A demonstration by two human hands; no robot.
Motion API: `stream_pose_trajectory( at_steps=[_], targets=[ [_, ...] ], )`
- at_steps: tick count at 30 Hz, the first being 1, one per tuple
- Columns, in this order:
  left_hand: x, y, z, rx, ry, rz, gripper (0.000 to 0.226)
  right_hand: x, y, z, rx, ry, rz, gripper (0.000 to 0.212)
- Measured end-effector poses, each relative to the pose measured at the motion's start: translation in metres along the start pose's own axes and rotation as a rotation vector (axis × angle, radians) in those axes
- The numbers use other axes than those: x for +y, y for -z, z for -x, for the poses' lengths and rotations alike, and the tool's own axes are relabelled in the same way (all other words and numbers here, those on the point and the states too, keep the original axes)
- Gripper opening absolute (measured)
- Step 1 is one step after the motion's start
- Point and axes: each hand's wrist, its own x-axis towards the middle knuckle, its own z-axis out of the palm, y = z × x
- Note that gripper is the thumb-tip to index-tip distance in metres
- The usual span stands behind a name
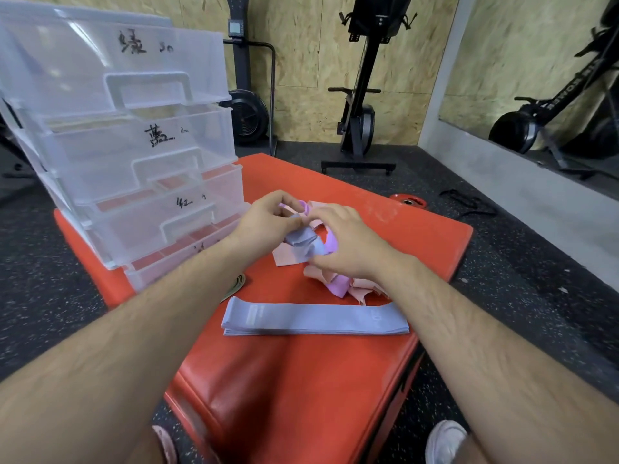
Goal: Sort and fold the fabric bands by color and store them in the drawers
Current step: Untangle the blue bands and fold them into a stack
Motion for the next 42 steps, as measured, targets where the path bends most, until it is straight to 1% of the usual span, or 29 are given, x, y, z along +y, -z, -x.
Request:
stream_pose_trajectory(
  at_steps=[1,2,4,5,7,9,11,15,17,18,20,22,24,25,26,28,29,31,36,38,42],
  targets=[
    [0.001,0.000,-0.001,0.010,0.010,0.042,0.017,-0.002,-0.003,-0.002,0.031,0.055,-0.086,0.055],
    [0.002,0.000,-0.002,0.018,0.024,0.081,0.018,-0.002,-0.006,-0.005,0.072,0.071,-0.154,0.047],
    [0.005,0.001,-0.004,0.031,0.041,0.145,0.013,-0.001,-0.007,-0.009,0.159,0.062,-0.244,0.033],
    [0.006,0.002,-0.005,0.040,0.048,0.147,0.010,-0.001,-0.007,-0.010,0.180,0.045,-0.302,0.030],
    [0.009,0.002,-0.004,0.045,0.052,0.111,0.011,-0.002,-0.006,-0.010,0.212,0.018,-0.440,0.028],
    [0.012,0.003,-0.002,0.045,0.065,0.088,0.018,-0.003,-0.006,-0.010,0.235,0.001,-0.541,0.029],
    [0.014,0.006,0.000,0.048,0.075,0.096,0.026,-0.007,-0.006,-0.011,0.212,-0.004,-0.602,0.028],
    [0.016,0.014,0.006,0.047,0.056,0.048,0.031,-0.017,-0.007,-0.011,0.169,0.028,-0.675,0.020],
    [0.019,0.017,0.009,0.063,0.053,0.015,0.038,-0.020,-0.007,-0.013,0.164,0.009,-0.673,0.015],
    [0.021,0.019,0.011,0.090,0.045,-0.028,0.042,-0.021,-0.008,-0.014,0.172,-0.016,-0.654,0.016],
    [0.023,0.023,0.012,0.124,0.018,-0.070,0.049,-0.021,-0.009,-0.018,0.196,-0.069,-0.601,0.028],
    [0.025,0.028,0.014,0.073,-0.003,-0.006,0.054,-0.021,-0.011,-0.020,0.188,-0.078,-0.562,0.028],
    [0.026,0.033,0.016,0.009,-0.015,0.049,0.066,-0.023,-0.013,-0.021,0.160,-0.057,-0.540,0.020],
    [0.025,0.035,0.017,-0.001,-0.019,0.045,0.066,-0.024,-0.014,-0.021,0.151,-0.047,-0.534,0.017],
    [0.025,0.037,0.018,0.000,-0.031,0.026,0.056,-0.025,-0.015,-0.021,0.146,-0.046,-0.533,0.014],
    [0.022,0.040,0.019,0.005,-0.060,-0.051,0.026,-0.028,-0.016,-0.022,0.148,-0.031,-0.526,0.010],
    [0.020,0.042,0.018,0.010,-0.071,-0.086,0.020,-0.030,-0.017,-0.022,0.144,-0.019,-0.517,0.008],
    [0.018,0.047,0.019,0.030,-0.091,-0.115,0.019,-0.034,-0.017,-0.023,0.121,0.010,-0.516,0.003],
    [0.023,0.062,0.023,0.116,-0.135,-0.057,0.019,-0.040,-0.018,-0.026,0.046,-0.008,-0.538,0.010],
    [0.025,0.068,0.026,0.163,-0.134,-0.008,0.017,-0.038,-0.020,-0.028,0.023,-0.030,-0.468,0.021],
    [0.032,0.083,0.030,0.279,-0.133,0.099,0.017,-0.024,-0.013,-0.023,-0.016,-0.059,-0.286,0.019]
  ],
)
